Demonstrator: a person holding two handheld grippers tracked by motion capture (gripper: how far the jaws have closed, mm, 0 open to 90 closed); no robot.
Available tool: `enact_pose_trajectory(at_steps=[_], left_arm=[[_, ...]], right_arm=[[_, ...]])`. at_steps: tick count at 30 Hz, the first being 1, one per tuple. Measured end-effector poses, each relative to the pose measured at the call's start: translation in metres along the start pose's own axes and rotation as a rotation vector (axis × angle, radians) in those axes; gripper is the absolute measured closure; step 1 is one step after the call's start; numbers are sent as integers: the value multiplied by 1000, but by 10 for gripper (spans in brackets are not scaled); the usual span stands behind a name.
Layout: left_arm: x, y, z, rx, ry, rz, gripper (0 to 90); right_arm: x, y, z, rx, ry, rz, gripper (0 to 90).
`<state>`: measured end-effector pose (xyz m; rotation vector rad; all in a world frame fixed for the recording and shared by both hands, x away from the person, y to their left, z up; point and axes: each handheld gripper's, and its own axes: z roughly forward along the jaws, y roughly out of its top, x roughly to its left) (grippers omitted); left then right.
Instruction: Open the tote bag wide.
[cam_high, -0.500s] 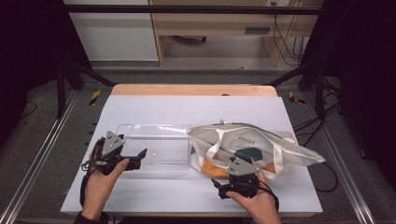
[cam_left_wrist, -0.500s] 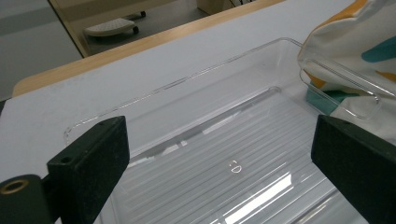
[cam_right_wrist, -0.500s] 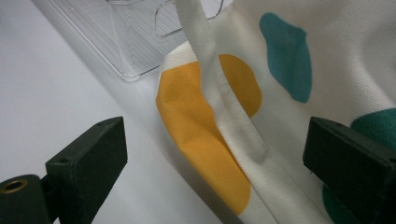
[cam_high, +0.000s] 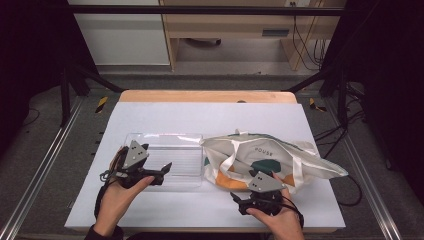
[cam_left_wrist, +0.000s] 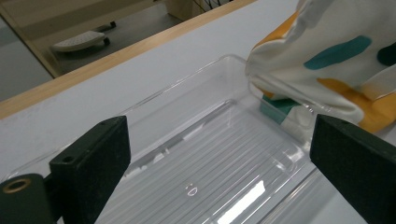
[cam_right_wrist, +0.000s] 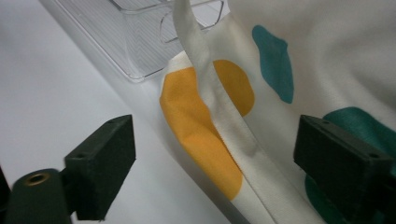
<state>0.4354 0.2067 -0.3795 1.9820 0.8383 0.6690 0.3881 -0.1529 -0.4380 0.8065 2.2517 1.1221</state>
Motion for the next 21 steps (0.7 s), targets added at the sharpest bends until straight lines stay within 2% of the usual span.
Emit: enact_pose_trajectory(at_steps=[1, 2, 3, 4, 5, 7, 9, 10, 11, 13, 14, 15, 16, 20, 21], left_arm=[[-2, 5, 0, -9, -14, 9, 58], [-6, 16, 0, -23, -28, 32, 71], [-6, 16, 0, -23, -28, 32, 77], [-11, 29, 1, -40, -44, 53, 91], [-11, 29, 1, -40, -44, 53, 95], [-15, 43, 2, -48, -72, 73, 98], [-19, 56, 4, -56, -83, 91, 101], [-22, 68, 5, -63, -94, 109, 115], [-22, 68, 5, -63, -94, 109, 117], [-27, 83, 7, -64, -105, 138, 124], [-27, 83, 7, -64, -105, 138, 131], [-28, 87, 8, -64, -110, 146, 131], [-30, 96, 11, -62, -119, 158, 150], [-34, 108, 16, -56, -135, 173, 175], [-35, 112, 18, -57, -144, 180, 199]], right_arm=[[1, 1, -3, 0, -13, -5, 155], [2, 5, -10, -18, -33, -33, 202], [2, 5, -10, -18, -33, -33, 202], [2, 9, -18, -36, -26, -44, 228], [2, 9, -18, -36, -26, -44, 228], [0, 16, -27, -37, -37, -62, 263], [-1, 18, -31, -41, -46, -65, 275], [-5, 23, -39, -52, -58, -55, 294], [-5, 23, -39, -52, -58, -55, 294], [-11, 30, -51, -60, -85, -58, 328], [-13, 33, -55, -58, -89, -58, 336], [-13, 33, -55, -58, -89, -58, 336], [-18, 37, -62, -65, -102, -65, 362], [-24, 41, -73, -69, -125, -70, 404], [-30, 43, -82, -76, -143, -66, 433]])
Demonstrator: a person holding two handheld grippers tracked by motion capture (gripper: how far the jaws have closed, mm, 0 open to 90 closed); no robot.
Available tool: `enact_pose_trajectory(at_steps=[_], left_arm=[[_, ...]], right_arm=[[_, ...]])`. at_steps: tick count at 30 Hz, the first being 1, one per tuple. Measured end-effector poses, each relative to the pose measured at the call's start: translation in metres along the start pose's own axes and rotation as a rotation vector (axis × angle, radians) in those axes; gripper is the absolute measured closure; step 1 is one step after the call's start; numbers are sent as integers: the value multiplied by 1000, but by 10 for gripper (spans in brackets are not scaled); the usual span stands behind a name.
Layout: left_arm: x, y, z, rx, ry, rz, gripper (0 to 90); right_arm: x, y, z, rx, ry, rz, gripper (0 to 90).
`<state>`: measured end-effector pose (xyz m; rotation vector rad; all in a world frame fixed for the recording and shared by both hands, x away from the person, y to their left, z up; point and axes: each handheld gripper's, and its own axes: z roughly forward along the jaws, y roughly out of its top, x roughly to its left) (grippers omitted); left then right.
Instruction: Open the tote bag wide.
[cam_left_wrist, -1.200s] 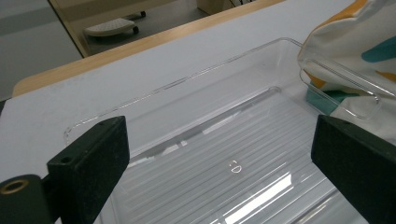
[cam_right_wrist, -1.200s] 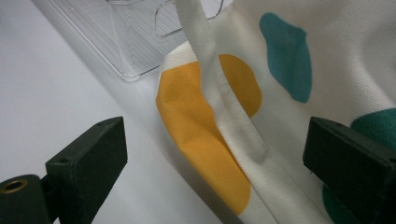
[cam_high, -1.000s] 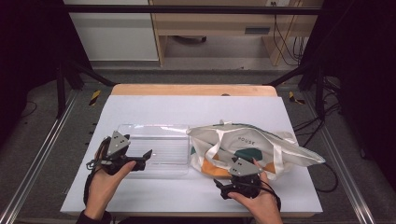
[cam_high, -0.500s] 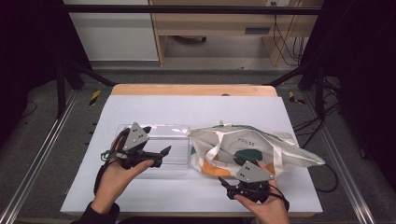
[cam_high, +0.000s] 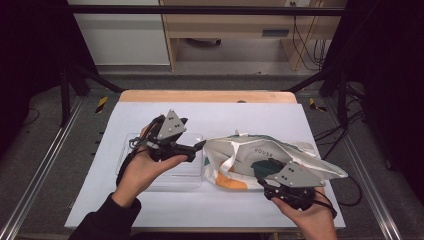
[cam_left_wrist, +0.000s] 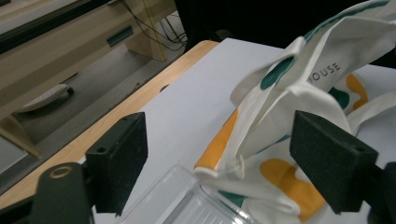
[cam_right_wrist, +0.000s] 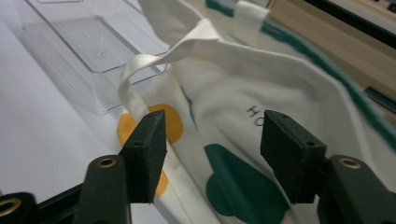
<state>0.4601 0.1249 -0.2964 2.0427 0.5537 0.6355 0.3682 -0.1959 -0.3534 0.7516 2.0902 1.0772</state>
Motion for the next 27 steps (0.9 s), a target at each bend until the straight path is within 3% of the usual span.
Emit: enact_pose_trajectory(at_steps=[7, 12, 19, 23, 27], left_arm=[[-12, 25, 20, 5, -66, 49, 271], [-23, 41, 43, 46, -109, 107, 308], [-33, 51, 61, 76, -133, 129, 347], [-35, 54, 72, 88, -158, 115, 415], [-40, 56, 88, 125, -167, 134, 470]], right_arm=[[-16, 4, -17, -10, -59, -16, 494], [-28, 7, -23, -12, -79, -9, 524], [-39, 5, -19, 0, -88, 9, 552], [-46, 3, -11, 20, -95, 26, 579], [-49, 2, -5, 34, -100, 41, 597]])
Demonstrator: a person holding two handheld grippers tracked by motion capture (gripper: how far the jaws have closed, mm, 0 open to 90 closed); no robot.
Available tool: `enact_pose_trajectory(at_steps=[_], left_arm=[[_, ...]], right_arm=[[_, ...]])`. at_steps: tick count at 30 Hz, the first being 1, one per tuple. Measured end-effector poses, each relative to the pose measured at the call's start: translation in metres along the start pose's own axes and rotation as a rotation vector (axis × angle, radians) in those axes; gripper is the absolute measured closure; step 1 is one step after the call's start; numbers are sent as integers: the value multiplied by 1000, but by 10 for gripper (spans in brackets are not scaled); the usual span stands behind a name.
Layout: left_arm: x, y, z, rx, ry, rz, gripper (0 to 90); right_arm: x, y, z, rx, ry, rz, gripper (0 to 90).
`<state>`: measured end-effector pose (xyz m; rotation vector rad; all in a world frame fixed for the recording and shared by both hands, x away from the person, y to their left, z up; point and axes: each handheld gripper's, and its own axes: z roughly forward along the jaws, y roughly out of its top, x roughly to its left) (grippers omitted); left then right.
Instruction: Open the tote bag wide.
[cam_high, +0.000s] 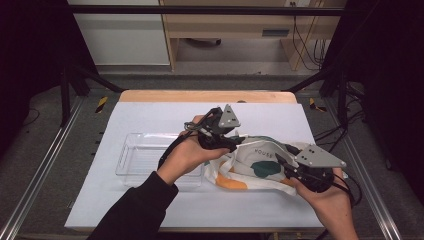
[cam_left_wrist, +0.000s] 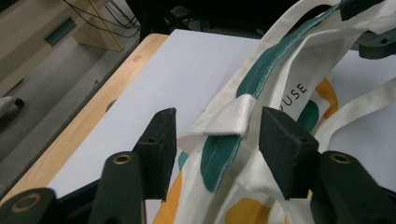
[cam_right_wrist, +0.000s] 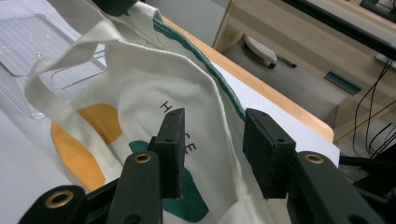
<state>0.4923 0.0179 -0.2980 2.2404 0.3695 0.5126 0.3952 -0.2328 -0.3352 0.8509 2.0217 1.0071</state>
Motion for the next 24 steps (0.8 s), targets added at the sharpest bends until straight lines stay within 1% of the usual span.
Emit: enact_pose_trajectory(at_steps=[1, 2, 4, 6, 7, 9, 10, 11, 12, 15, 16, 17, 19, 21, 22, 23, 24], left_arm=[[0, 0, 0, 0, 0, 0, 480], [-1, 1, 3, 11, -6, 5, 480], [-3, 3, 8, 30, -11, 20, 508], [-3, 7, 16, 51, -14, 25, 533], [-3, 7, 16, 51, -14, 25, 552], [-2, 10, 22, 77, -15, 25, 591], [-2, 10, 22, 77, -15, 25, 624], [-1, 11, 23, 88, -14, 30, 657], [0, 13, 25, 90, -15, 19, 687], [1, 16, 25, 97, -13, 19, 734], [2, 18, 25, 103, -14, 21, 734], [3, 19, 25, 103, -12, 23, 755], [5, 21, 25, 107, -13, 15, 769], [11, 23, 26, 104, -17, -8, 775], [11, 23, 26, 104, -17, -8, 777], [16, 24, 27, 101, -23, -19, 779], [19, 24, 27, 102, -26, -26, 782]], right_arm=[[-1, 0, 2, 3, 2, 1, 598], [-1, 0, 2, 3, 2, 1, 598], [-2, 0, 6, 18, 7, 6, 600], [-2, -1, 10, 35, 13, 1, 598], [-2, -1, 10, 35, 13, 1, 598], [-3, -1, 16, 47, 13, 10, 590], [-3, -1, 16, 47, 13, 10, 590], [-5, 0, 21, 56, 7, 16, 600], [-6, 0, 23, 60, 4, 23, 614], [-8, 0, 28, 77, -11, 37, 690], [-8, 0, 28, 77, -11, 37, 690], [-10, -1, 31, 80, -19, 41, 762], [-11, -2, 32, 76, -34, 45, 819], [-11, -4, 31, 64, -27, 55, 870], [-11, -4, 31, 64, -27, 55, 870], [-9, -6, 28, 53, 0, 62, 887], [-8, -7, 26, 52, 17, 67, 888]])
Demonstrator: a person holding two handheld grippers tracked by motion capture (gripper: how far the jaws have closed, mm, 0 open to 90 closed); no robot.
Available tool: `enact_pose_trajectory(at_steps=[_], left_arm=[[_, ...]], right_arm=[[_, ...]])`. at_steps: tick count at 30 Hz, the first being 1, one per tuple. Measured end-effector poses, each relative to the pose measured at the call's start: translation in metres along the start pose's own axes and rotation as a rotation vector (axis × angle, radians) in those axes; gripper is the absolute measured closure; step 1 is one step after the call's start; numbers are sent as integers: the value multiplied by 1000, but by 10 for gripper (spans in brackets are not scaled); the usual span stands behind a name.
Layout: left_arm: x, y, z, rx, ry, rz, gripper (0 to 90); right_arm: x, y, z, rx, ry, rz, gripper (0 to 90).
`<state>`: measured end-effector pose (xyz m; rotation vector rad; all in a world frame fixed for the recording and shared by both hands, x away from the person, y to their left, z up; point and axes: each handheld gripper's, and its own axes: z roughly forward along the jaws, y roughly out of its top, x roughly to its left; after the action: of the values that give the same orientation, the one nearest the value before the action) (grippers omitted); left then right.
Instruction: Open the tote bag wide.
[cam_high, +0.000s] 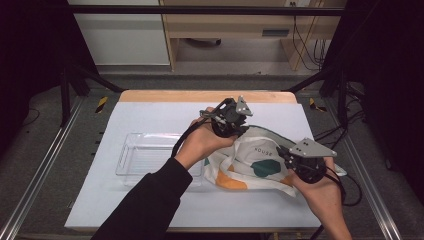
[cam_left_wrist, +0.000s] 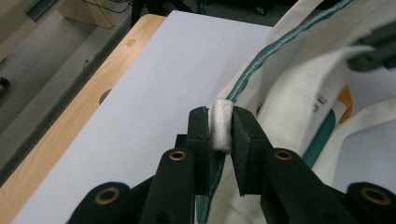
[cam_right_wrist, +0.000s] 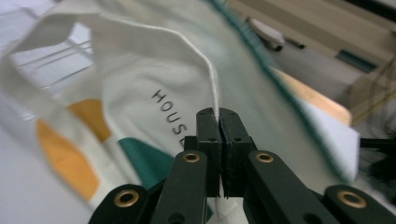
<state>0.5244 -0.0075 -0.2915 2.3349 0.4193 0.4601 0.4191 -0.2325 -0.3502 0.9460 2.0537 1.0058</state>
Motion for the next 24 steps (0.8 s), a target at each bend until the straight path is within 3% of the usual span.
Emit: enact_pose_trajectory(at_steps=[7, 11, 17, 22, 24], left_arm=[[22, 4, 7, -18, 18, -41, 800], [30, 6, 12, -21, 31, -43, 805], [42, 8, 20, -44, 48, -69, 807], [45, 7, 23, -51, 43, -86, 807], [41, 7, 24, -42, 49, -75, 808]], right_arm=[[12, -17, -16, -7, 114, 24, 891], [21, -29, -24, 2, 165, 19, 891], [32, -44, -36, 38, 216, -5, 891], [35, -52, -40, 52, 226, -12, 887], [35, -53, -38, 46, 233, -5, 804]])
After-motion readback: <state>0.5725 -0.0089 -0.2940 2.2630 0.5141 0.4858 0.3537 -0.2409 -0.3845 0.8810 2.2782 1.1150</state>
